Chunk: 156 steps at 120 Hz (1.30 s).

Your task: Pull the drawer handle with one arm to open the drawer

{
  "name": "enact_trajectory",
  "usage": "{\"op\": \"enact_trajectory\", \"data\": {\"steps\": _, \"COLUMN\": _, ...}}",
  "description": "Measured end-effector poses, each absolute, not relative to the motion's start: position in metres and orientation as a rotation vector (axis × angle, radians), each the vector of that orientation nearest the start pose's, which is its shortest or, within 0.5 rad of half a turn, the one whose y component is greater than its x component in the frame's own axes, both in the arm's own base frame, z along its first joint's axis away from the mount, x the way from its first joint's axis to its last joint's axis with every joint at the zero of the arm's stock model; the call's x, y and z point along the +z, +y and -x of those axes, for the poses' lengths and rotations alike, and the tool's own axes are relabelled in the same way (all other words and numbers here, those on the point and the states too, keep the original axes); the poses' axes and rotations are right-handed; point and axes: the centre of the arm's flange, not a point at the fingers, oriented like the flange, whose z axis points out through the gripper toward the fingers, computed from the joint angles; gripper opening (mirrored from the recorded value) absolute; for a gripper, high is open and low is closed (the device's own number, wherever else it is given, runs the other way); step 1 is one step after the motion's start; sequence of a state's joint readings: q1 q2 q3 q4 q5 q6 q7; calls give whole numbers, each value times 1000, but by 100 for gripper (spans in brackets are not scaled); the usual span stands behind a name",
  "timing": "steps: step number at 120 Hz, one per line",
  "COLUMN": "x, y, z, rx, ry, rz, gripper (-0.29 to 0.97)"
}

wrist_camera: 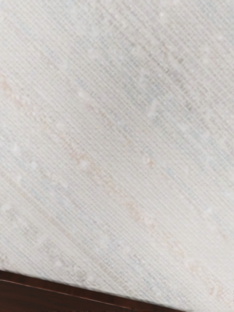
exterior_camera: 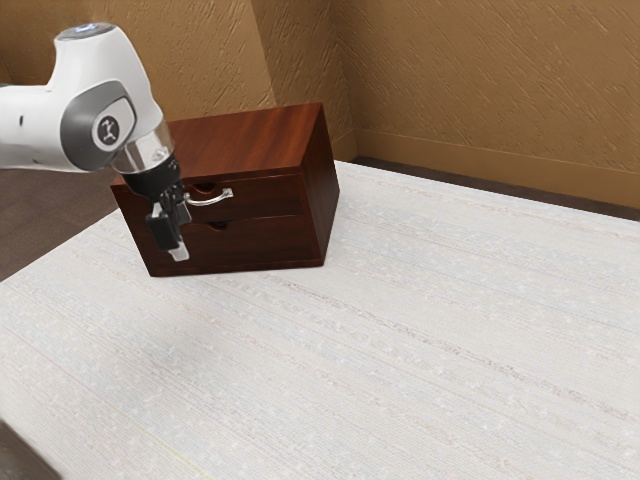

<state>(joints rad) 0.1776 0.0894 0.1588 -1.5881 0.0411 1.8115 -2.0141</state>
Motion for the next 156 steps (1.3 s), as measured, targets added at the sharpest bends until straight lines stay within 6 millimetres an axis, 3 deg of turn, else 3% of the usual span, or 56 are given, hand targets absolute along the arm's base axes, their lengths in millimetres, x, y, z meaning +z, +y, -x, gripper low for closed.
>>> {"op": "enact_trajectory", "data": {"steps": 44, "x": 589, "y": 200, "z": -575, "rx": 275, "ry": 2761, "rz": -1312, "gripper": 61}}
{"op": "enact_trajectory", "data": {"steps": 69, "x": 576, "y": 206, "z": -588, "rx": 307, "ry": 2735, "rz": -1340, "gripper": 61}}
{"op": "enact_trajectory", "data": {"steps": 85, "x": 579, "y": 211, "z": -594, "rx": 351, "ry": 2704, "rz": -1340, "gripper": 61}}
{"op": "enact_trajectory", "data": {"steps": 136, "x": 574, "y": 249, "z": -601, "rx": 455, "ry": 2673, "rz": -1286, "gripper": 61}}
{"op": "enact_trajectory", "data": {"steps": 156, "x": 579, "y": 253, "z": -607, "rx": 489, "ry": 2652, "rz": -1280, "gripper": 61}}
